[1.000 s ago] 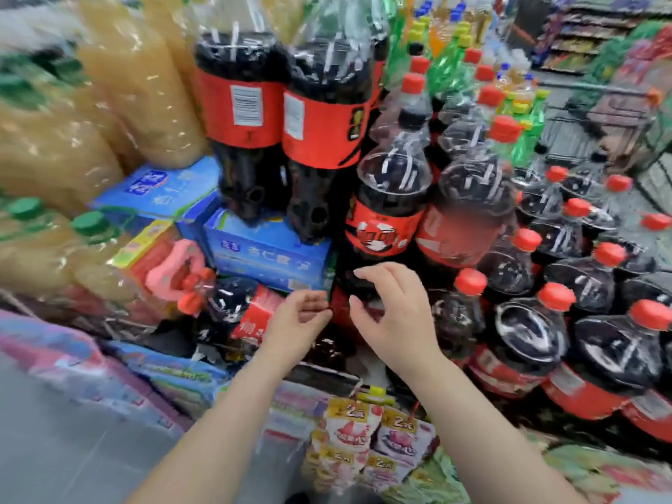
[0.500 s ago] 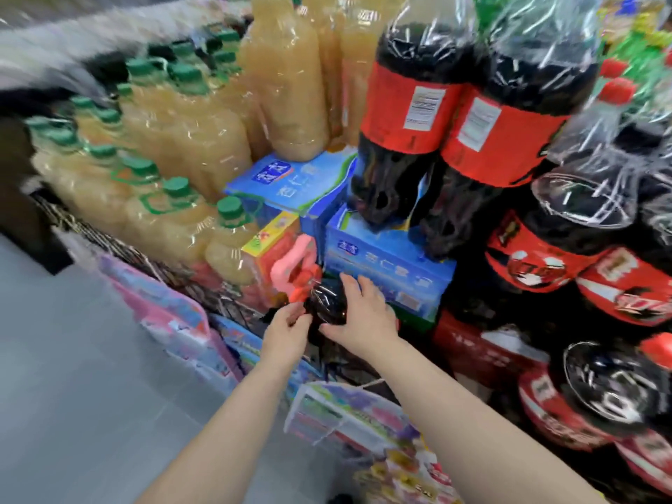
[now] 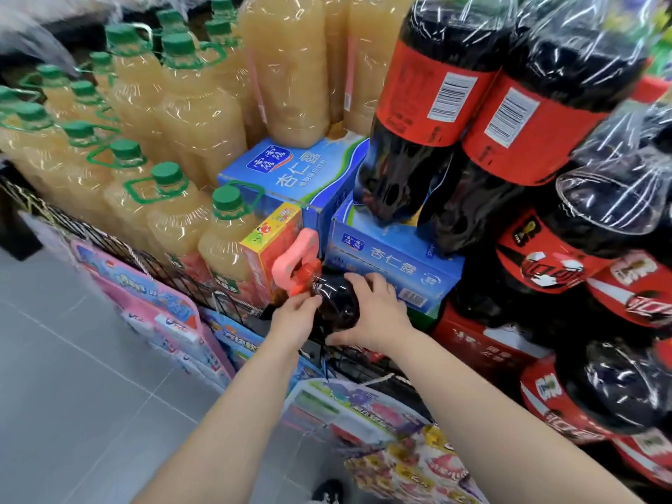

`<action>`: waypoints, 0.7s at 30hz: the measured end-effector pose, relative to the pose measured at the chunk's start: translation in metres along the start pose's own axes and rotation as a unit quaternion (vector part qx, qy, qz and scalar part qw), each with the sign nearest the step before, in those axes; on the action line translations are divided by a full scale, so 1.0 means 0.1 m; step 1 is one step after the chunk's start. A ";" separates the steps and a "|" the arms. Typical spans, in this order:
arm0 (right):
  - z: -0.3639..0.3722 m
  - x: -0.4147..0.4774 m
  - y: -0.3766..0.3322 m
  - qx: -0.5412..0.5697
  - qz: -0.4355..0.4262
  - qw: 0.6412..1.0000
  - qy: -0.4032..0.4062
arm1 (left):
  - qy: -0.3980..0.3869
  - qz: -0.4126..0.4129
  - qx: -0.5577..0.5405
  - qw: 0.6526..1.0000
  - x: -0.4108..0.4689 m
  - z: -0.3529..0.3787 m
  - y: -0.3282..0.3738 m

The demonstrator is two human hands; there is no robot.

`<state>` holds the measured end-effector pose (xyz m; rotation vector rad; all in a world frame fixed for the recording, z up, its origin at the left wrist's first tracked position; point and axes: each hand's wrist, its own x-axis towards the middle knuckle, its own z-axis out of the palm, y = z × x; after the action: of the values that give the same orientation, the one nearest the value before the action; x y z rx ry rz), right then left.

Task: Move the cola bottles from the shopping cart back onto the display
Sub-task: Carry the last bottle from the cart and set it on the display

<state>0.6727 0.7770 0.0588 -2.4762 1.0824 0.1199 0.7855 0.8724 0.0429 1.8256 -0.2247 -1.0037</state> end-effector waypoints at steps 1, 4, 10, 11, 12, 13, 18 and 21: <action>-0.02 -0.01 0.02 -0.010 -0.009 1.000 -0.008 | -0.004 0.000 0.003 1.000 0.00 -0.01 0.02; -0.06 -0.06 0.06 0.000 -0.017 1.000 0.000 | -0.003 0.009 0.006 1.000 -0.09 -0.01 0.05; -0.23 -0.34 0.26 0.066 -0.030 0.997 0.019 | -0.012 0.098 0.042 0.994 -0.39 0.09 0.15; -0.27 -0.39 0.29 0.073 -0.029 0.997 0.026 | -0.015 0.120 0.061 0.991 -0.45 0.12 0.19; -0.31 -0.45 0.34 0.079 -0.029 0.996 0.032 | -0.019 0.142 0.077 0.987 -0.50 0.16 0.23; -0.35 -0.51 0.39 0.084 -0.029 0.995 0.039 | -0.023 0.158 0.084 0.984 -0.55 0.19 0.25; -0.49 -0.85 0.65 0.112 -0.024 0.991 0.069 | -0.045 0.202 0.089 0.974 -0.72 0.42 0.39; -0.55 -1.01 0.79 0.134 -0.008 0.987 0.090 | -0.077 0.227 0.097 0.966 -0.80 0.67 0.47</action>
<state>0.5409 0.7749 0.1057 -2.2838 1.0707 -0.2442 0.6990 0.8483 0.1144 1.7555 -0.8230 -0.8145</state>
